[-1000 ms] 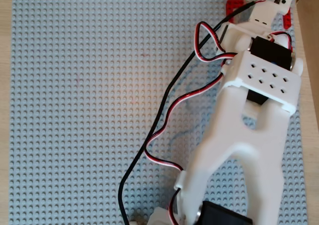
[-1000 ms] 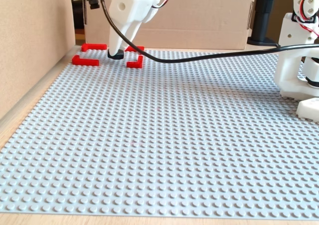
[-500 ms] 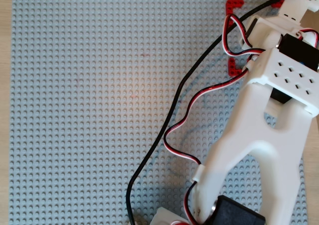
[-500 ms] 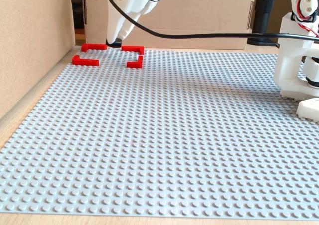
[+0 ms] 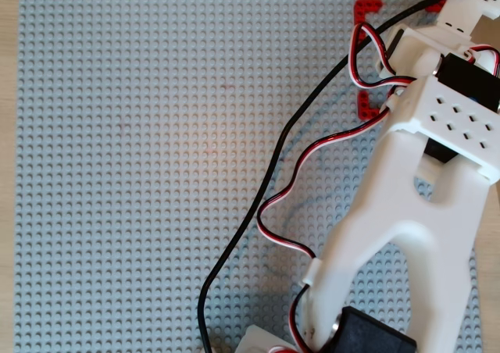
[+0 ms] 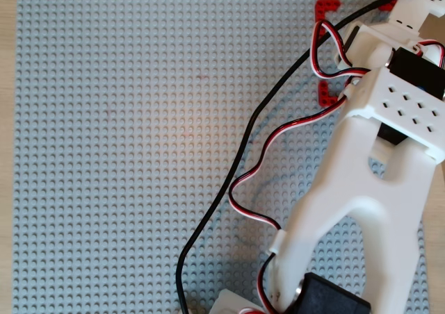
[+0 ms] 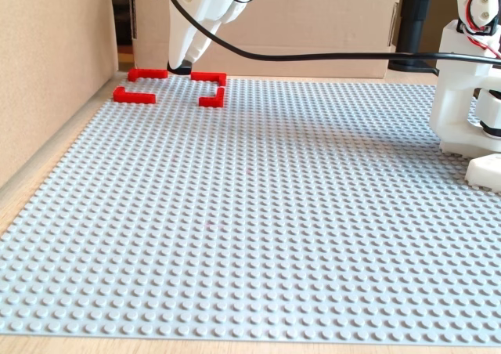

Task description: Grab the Lego and store it in red box

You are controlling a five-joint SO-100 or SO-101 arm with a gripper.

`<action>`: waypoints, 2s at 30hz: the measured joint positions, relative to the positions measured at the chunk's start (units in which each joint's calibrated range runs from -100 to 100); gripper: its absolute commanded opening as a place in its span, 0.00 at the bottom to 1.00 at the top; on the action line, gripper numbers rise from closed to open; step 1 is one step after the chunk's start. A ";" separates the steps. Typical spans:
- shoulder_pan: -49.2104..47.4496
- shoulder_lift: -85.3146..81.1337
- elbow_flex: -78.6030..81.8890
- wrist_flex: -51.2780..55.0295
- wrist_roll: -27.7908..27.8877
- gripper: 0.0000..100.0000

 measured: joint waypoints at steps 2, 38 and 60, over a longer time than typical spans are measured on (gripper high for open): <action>0.00 0.00 0.00 0.00 0.00 0.12; 0.07 -13.61 -0.09 14.59 -0.10 0.02; -4.73 -50.04 -0.18 49.57 -0.15 0.02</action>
